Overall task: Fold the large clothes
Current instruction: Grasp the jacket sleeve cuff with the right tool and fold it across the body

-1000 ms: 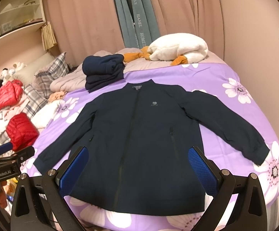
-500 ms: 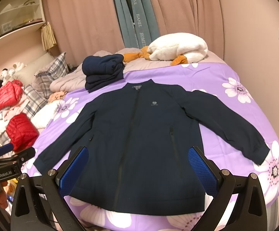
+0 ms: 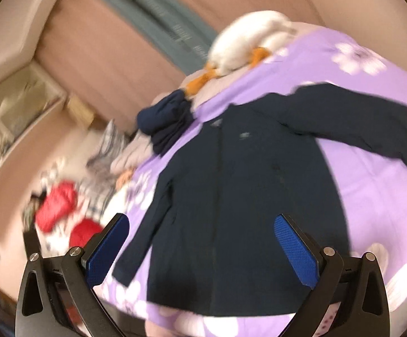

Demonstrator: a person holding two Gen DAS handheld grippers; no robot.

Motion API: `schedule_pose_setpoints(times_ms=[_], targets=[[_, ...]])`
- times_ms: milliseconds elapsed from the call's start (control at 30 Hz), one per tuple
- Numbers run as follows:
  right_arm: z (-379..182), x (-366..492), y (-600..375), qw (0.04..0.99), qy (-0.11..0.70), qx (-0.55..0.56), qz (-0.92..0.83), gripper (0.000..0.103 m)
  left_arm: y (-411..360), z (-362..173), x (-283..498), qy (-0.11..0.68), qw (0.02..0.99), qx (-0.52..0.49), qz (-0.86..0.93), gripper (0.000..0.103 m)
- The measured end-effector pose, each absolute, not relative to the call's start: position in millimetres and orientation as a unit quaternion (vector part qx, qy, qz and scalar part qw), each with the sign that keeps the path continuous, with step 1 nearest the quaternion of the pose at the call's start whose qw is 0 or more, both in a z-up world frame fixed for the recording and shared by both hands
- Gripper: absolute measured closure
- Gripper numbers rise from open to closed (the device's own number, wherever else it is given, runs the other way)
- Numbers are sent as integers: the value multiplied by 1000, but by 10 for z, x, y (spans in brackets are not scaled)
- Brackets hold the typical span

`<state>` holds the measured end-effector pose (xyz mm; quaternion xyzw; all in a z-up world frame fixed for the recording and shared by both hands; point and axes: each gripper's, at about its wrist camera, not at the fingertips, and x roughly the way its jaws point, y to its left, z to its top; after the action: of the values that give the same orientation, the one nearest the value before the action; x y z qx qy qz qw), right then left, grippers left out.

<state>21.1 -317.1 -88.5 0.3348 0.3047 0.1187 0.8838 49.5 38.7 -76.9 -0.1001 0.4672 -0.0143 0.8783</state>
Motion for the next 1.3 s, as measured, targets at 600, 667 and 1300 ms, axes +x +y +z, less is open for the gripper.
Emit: schedule_pose_setpoints(times_ms=[600, 667, 1300], targets=[[-2255, 271, -4398, 812, 312, 487, -84, 0, 116, -1480, 1061, 503, 824, -234, -114, 0], [-2300, 404, -4482, 808, 306, 494, -97, 0, 96, -1523, 1127, 499, 832, -223, -94, 0], [-2546, 789, -5358, 769, 188, 562, -238, 92, -161, -1705, 1772, 514, 838, -151, -101, 0]])
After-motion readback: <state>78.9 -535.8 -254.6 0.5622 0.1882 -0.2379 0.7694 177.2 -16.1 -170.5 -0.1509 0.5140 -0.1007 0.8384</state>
